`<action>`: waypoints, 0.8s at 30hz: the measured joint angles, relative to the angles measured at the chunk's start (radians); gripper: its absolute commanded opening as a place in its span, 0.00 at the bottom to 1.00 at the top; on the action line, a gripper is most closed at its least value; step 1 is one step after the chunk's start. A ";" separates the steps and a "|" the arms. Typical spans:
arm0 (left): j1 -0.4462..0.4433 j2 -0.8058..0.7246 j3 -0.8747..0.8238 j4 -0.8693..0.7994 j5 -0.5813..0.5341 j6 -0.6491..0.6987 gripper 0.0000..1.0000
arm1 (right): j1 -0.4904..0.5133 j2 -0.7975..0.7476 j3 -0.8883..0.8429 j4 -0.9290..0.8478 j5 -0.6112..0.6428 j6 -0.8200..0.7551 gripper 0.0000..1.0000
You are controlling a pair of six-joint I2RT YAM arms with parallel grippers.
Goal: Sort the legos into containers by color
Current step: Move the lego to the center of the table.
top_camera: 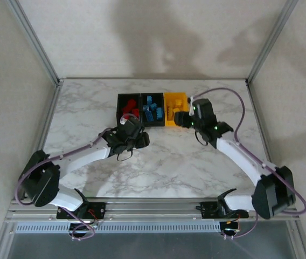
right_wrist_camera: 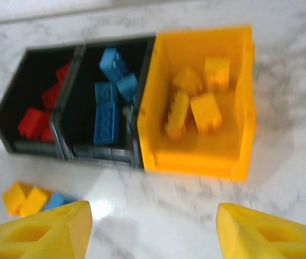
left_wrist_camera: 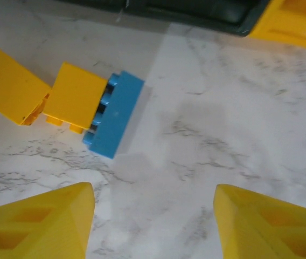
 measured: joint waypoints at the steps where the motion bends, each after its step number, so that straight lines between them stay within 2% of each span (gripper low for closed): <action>1: 0.000 0.021 0.005 -0.004 -0.005 0.004 0.59 | 0.003 -0.034 -0.043 0.000 -0.008 0.009 0.62; 6: 0.000 0.145 0.084 -0.023 -0.041 0.042 0.57 | 0.020 -0.213 -0.242 0.001 -0.039 0.069 0.62; 11: 0.000 0.242 0.167 -0.023 -0.055 0.075 0.57 | 0.024 -0.327 -0.323 -0.002 -0.038 0.121 0.62; 24: 0.000 0.312 0.198 -0.040 -0.085 0.101 0.58 | 0.027 -0.383 -0.336 -0.018 -0.039 0.140 0.62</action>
